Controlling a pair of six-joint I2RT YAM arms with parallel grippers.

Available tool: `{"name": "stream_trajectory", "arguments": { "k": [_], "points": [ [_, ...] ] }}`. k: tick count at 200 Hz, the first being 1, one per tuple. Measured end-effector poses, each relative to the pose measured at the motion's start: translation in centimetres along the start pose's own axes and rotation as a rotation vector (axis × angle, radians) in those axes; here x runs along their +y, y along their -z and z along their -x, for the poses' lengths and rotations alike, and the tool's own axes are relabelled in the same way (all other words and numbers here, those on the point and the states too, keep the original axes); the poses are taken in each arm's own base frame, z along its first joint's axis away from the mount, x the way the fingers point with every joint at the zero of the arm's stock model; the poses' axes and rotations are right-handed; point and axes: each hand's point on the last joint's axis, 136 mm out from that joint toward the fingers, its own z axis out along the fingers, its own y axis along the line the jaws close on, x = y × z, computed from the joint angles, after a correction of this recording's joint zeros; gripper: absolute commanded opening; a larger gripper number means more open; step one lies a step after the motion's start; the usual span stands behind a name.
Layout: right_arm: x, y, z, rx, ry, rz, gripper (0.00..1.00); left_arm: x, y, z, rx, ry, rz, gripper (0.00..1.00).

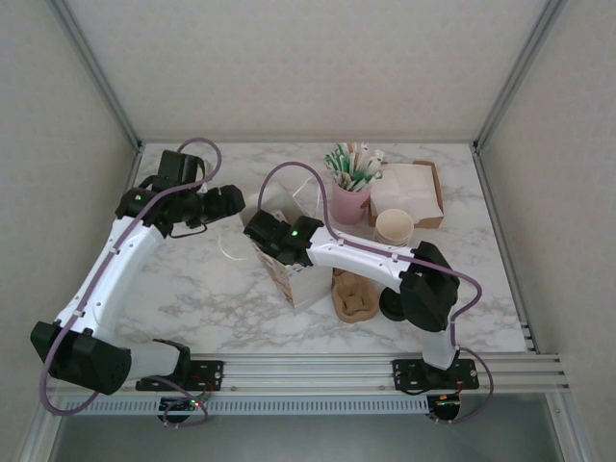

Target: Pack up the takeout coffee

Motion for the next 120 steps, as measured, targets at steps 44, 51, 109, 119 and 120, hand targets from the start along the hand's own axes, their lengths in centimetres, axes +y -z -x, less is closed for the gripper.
{"name": "stream_trajectory", "arguments": {
  "k": [44,51,109,119,120],
  "points": [
    [0.0,-0.1,0.11,-0.007,-0.003,-0.002,0.59,0.0,-0.01,-0.03,0.001,-0.001,0.001,0.78],
    [-0.01,-0.05,0.12,-0.007,-0.003,-0.002,0.61,0.0,-0.01,-0.03,0.001,0.0,0.001,0.78],
    [-0.29,0.54,-0.02,0.012,-0.012,-0.01,0.81,0.03,-0.01,-0.09,0.004,0.0,0.002,0.78],
    [-0.38,0.73,-0.09,0.018,-0.017,-0.014,0.83,0.04,-0.01,-0.1,0.004,0.0,0.002,0.78],
    [-0.39,0.75,-0.06,0.017,-0.016,-0.014,0.83,0.03,-0.01,-0.09,0.004,0.0,0.002,0.78]
  ]
}}
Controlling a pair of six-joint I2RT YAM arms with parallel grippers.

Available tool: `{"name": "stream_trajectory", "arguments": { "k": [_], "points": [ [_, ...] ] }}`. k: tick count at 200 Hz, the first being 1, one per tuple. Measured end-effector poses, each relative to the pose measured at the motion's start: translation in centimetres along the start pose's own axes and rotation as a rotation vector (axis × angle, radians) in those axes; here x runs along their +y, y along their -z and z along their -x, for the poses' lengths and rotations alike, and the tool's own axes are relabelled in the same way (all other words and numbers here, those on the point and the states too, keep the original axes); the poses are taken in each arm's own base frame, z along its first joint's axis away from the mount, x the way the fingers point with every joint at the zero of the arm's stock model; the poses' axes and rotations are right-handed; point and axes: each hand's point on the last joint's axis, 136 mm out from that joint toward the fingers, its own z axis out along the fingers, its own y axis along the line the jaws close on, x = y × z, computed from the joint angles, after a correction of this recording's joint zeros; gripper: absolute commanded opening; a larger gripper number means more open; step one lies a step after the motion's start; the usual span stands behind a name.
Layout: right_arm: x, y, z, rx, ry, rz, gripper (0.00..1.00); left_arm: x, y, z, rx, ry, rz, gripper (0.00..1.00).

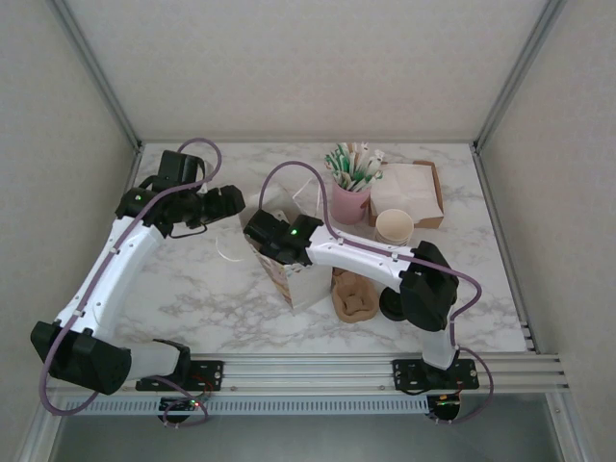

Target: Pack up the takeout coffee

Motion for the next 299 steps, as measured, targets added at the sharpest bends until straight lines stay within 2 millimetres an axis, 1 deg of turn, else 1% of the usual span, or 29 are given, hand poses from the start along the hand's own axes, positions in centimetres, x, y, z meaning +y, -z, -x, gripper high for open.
{"name": "stream_trajectory", "arguments": {
  "k": [23,57,137,216,241,271,299],
  "points": [
    [-0.2,0.7,0.1,0.011,0.001,-0.005,0.88,0.0,0.0,0.0,0.0,0.0,0.001,0.78],
    [-0.4,2.0,0.6,0.016,0.005,-0.01,0.9,0.1,-0.1,0.0,0.001,0.001,0.005,0.78],
    [-0.7,4.7,2.2,-0.012,-0.006,0.003,0.92,0.1,0.0,-0.1,0.005,-0.003,0.012,0.78],
    [-0.9,7.4,2.9,-0.015,-0.011,0.028,0.92,-0.1,0.1,-0.1,0.002,-0.009,0.014,0.79],
    [-1.1,8.7,3.1,-0.024,-0.016,0.048,0.92,-0.1,0.1,-0.1,0.002,-0.009,0.013,0.79],
    [-1.1,10.2,3.5,-0.044,-0.026,0.077,0.94,-0.2,0.1,-0.1,0.002,-0.01,0.013,0.79],
    [-1.3,11.0,3.5,-0.048,-0.028,0.088,0.96,-0.3,0.1,-0.1,0.004,-0.012,0.011,0.8]
  ]
}}
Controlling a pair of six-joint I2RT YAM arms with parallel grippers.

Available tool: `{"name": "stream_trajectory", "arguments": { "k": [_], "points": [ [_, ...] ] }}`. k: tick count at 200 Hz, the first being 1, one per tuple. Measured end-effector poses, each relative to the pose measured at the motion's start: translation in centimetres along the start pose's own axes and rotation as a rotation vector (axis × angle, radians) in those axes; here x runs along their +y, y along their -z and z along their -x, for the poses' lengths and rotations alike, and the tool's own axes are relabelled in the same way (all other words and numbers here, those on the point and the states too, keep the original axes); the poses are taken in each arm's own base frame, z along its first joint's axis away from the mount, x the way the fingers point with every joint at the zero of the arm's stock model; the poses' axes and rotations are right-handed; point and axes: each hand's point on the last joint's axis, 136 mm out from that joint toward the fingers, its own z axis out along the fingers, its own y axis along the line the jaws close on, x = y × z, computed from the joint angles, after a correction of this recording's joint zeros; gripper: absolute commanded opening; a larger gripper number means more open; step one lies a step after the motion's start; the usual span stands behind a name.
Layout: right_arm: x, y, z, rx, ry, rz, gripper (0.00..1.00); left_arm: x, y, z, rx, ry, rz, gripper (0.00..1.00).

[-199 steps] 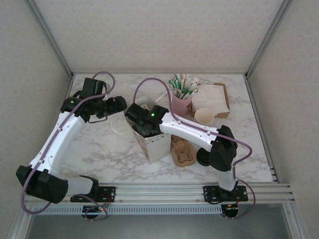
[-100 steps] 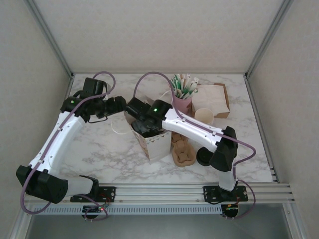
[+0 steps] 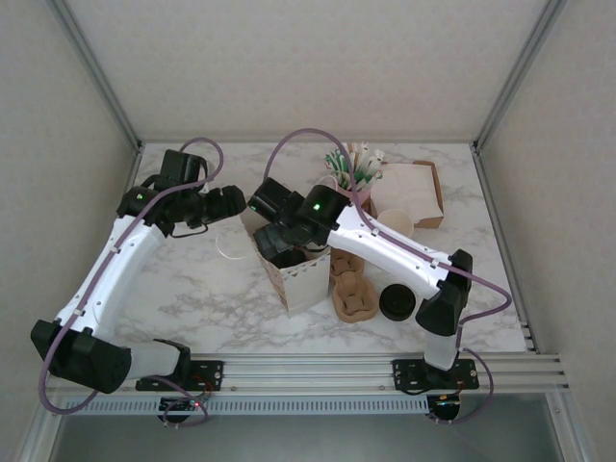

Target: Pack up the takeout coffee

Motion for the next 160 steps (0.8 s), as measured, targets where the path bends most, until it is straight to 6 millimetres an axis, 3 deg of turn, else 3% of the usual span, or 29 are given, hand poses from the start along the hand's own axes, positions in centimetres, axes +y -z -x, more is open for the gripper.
{"name": "stream_trajectory", "arguments": {
  "k": [73,160],
  "points": [
    [-0.2,2.7,0.6,-0.026,-0.008,0.034,0.99,0.0,0.0,0.0,0.0,-0.001,-0.001,0.8],
    [-1.2,8.4,2.0,-0.146,-0.019,0.098,0.99,-0.1,0.0,0.1,0.0,-0.001,-0.001,0.8]
  ]
}}
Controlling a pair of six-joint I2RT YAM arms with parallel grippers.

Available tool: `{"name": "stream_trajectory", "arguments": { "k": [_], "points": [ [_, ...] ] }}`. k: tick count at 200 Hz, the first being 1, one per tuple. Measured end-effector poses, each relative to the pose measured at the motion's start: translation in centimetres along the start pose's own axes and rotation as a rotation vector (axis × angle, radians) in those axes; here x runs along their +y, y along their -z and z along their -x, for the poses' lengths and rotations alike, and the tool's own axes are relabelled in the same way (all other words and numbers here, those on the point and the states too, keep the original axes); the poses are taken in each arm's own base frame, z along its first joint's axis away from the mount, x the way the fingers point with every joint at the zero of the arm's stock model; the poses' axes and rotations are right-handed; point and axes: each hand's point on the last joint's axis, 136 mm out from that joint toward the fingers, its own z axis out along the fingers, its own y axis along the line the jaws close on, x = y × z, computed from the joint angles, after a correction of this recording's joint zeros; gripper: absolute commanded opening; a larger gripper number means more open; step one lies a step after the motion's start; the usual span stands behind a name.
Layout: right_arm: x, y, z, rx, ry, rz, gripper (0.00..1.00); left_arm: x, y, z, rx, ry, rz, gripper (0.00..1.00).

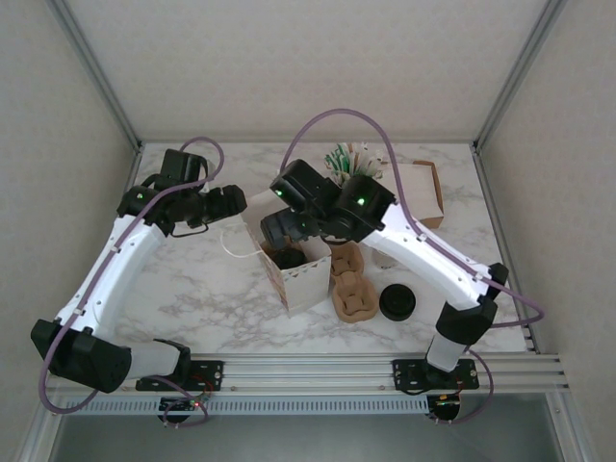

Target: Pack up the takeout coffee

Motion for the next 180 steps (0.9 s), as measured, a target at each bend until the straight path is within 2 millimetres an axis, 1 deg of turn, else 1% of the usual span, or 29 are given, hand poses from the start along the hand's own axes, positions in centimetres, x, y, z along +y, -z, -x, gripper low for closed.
{"name": "stream_trajectory", "arguments": {
  "k": [31,65,80,91,102,113,127,138,166,180],
  "points": [
    [0.0,2.8,1.3,-0.085,-0.009,0.049,0.98,0.0,-0.1,0.1,0.001,0.0,0.0,0.8],
    [-0.9,7.0,3.4,-0.239,-0.034,0.083,0.98,0.0,0.0,0.1,0.002,0.0,0.001,0.81],
    [-2.0,9.1,4.1,-0.323,-0.049,0.068,0.97,0.0,0.0,0.0,0.003,0.0,0.002,0.81],
    [-3.2,10.6,4.6,-0.387,-0.064,0.036,0.97,0.0,0.0,0.0,0.003,0.0,0.002,0.81],
    [-4.5,11.7,4.8,-0.436,-0.078,-0.004,0.96,-0.1,0.1,0.1,0.001,0.001,0.001,0.81],
    [-5.9,12.4,5.0,-0.469,-0.096,-0.05,0.96,-0.1,0.1,0.1,0.0,0.0,-0.001,0.81],
    [-8.0,12.5,5.4,-0.491,-0.129,-0.115,0.95,-0.2,0.2,0.3,-0.004,0.0,-0.003,0.82],
    [-10.1,11.9,5.7,-0.49,-0.16,-0.175,0.95,-0.3,0.4,0.4,-0.009,-0.001,-0.007,0.83],
    [-15.0,8.9,5.5,-0.424,-0.229,-0.311,0.91,-0.8,1.1,0.9,-0.03,-0.001,-0.023,0.84],
    [-17.7,7.0,5.1,-0.377,-0.27,-0.36,0.88,-1.1,1.7,1.2,-0.045,-0.003,-0.033,0.86]
  ]
}}
